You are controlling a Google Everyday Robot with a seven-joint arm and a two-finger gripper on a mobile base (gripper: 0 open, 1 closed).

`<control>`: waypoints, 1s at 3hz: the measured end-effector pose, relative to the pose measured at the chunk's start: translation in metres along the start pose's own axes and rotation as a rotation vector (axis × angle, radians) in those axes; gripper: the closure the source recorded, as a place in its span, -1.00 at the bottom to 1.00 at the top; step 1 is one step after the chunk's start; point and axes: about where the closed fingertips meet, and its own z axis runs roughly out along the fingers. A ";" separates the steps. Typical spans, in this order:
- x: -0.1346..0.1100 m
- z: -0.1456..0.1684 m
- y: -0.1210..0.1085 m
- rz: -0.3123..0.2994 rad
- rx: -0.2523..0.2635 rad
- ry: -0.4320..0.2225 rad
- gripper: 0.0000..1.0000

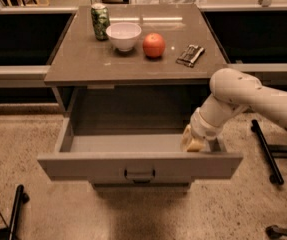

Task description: Open top drawer

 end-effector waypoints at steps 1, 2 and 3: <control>0.000 0.000 -0.001 0.000 0.000 -0.001 1.00; -0.017 -0.012 0.023 -0.006 -0.017 -0.051 1.00; -0.032 -0.024 0.051 -0.022 -0.062 -0.072 1.00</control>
Offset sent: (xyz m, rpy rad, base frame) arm -0.0571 0.0255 0.0525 0.1315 0.0310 0.0179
